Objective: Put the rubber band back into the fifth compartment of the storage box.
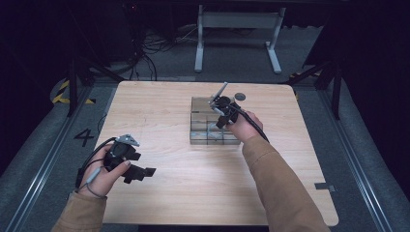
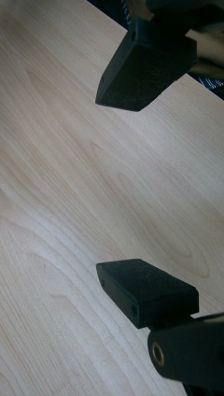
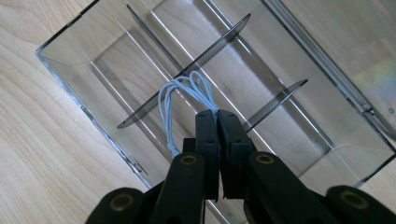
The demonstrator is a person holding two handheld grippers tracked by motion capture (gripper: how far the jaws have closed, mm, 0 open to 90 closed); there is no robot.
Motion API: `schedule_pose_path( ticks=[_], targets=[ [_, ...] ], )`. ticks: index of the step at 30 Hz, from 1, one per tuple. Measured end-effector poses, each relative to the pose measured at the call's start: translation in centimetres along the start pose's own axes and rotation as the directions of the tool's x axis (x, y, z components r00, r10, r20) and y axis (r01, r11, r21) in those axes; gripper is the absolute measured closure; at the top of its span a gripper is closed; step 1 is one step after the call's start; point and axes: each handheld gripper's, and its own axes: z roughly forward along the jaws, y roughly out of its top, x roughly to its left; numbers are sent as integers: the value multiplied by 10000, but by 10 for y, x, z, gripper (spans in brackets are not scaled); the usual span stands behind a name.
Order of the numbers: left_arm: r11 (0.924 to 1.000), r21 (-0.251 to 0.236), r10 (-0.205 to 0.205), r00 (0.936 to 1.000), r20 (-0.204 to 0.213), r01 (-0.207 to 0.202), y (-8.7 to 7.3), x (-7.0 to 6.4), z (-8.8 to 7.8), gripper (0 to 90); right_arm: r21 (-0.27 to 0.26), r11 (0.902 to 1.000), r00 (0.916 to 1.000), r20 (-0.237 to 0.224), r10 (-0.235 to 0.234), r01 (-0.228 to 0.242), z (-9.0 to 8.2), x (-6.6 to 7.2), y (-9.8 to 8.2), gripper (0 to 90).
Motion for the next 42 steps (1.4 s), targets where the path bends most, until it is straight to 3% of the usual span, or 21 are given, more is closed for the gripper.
schedule_pose_path(
  ticks=[22, 42],
  targets=[
    [10000, 40, 18, 10000, 12, -19, 0, -1, 1, 178, 549, 9985, 9996, -279, -56, 71, 16, 6, -6, 879],
    [10000, 52, 1, 10000, 24, -1, -1, -1, 0, 178, 528, 9985, 9997, -197, -119, 130, 28, 6, -5, 851]
  ],
)
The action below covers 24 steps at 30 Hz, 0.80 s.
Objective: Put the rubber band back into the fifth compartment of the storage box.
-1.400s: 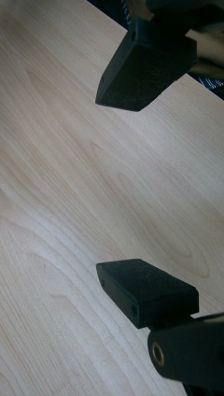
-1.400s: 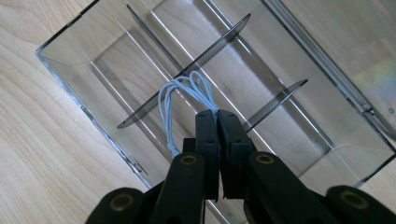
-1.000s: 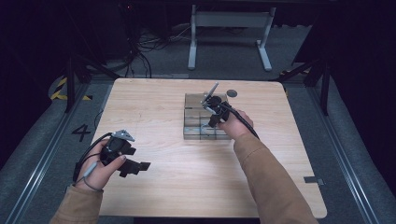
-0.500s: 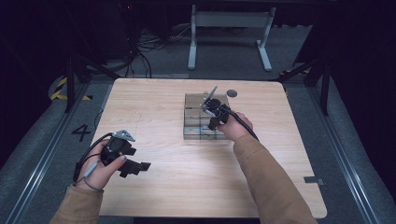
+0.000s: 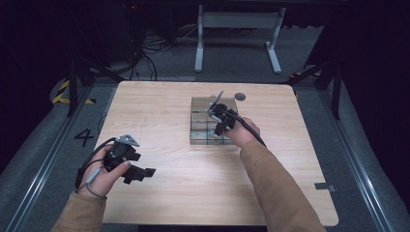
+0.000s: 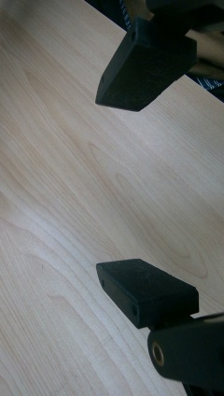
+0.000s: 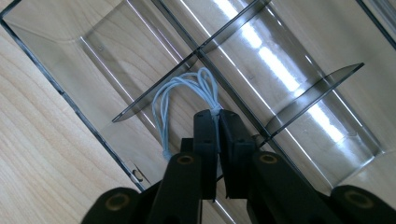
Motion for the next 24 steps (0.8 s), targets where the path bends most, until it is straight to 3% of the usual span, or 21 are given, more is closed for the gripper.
schedule_pose_path(
  ticks=[11, 24],
  targets=[
    [10000, 74, 28, 10000, 0, -28, 0, -1, 1, 178, -675, 9973, 9995, 169, -271, 282, -16, 3, -1, 734],
    [10000, 71, 44, 10000, 1, -44, 0, -1, 1, 178, -1357, 9903, 9996, 129, -269, 284, -37, 4, -7, 698]
  ],
)
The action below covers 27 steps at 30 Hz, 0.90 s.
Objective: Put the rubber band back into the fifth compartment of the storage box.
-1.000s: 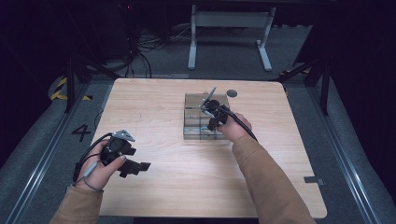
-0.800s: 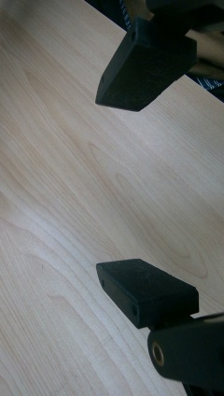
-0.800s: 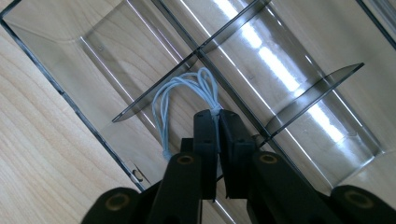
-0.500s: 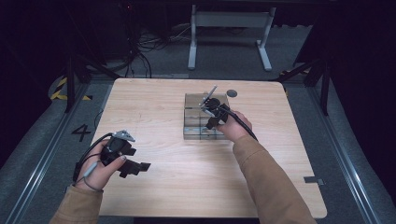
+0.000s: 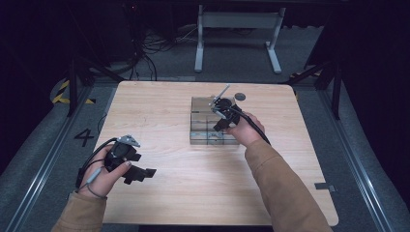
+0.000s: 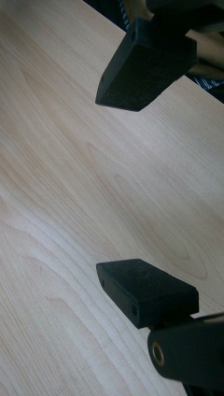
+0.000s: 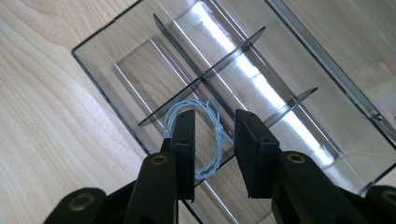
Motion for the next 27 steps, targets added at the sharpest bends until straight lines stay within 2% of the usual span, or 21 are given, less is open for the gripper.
schedule_pose_path(
  ticks=[11, 27],
  targets=[
    [10000, 7, -3, 10000, 20, 3, 0, 0, 0, 178, -519, 9986, 9997, -219, 86, -97, -23, 1, -10, 670],
    [10000, 10, 43, 10000, 36, -43, 2, -1, 0, 178, -1225, 9924, 9991, -423, 22, -73, -57, 0, -45, 621]
  ],
)
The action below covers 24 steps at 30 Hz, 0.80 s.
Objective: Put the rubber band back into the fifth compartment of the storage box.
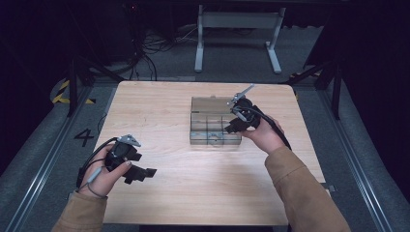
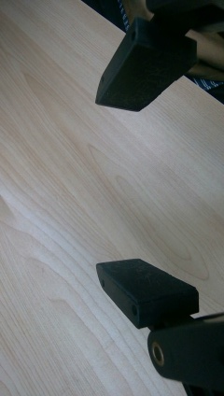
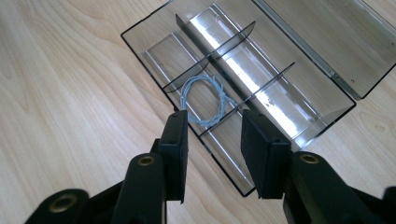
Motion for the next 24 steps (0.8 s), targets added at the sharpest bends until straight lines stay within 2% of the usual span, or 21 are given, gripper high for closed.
schedule_pose_path(
  ticks=[5, 12, 16, 21, 24],
  targets=[
    [10000, 27, 21, 10000, 8, -21, 0, 0, 0, 178, -157, 9998, 9999, -146, -77, 75, -7, 1, -9, 607],
    [10000, 41, 26, 10000, 17, -26, 0, -1, 0, 178, -455, 9971, 9976, -298, -629, 615, -24, 12, -31, 590],
    [10000, 36, 52, 10000, 32, -52, 1, -2, 0, 178, -587, 9960, 9971, -304, -698, 679, -30, 16, -38, 581],
    [10000, 24, 64, 10000, 65, -64, 1, -3, 0, 178, -809, 9939, 9952, -574, -797, 749, -37, 22, -50, 570],
    [10000, 29, 76, 9999, 86, -77, 1, -3, 0, 178, -947, 9891, 9899, -750, -1200, 1128, -38, 28, -60, 562]
  ],
)
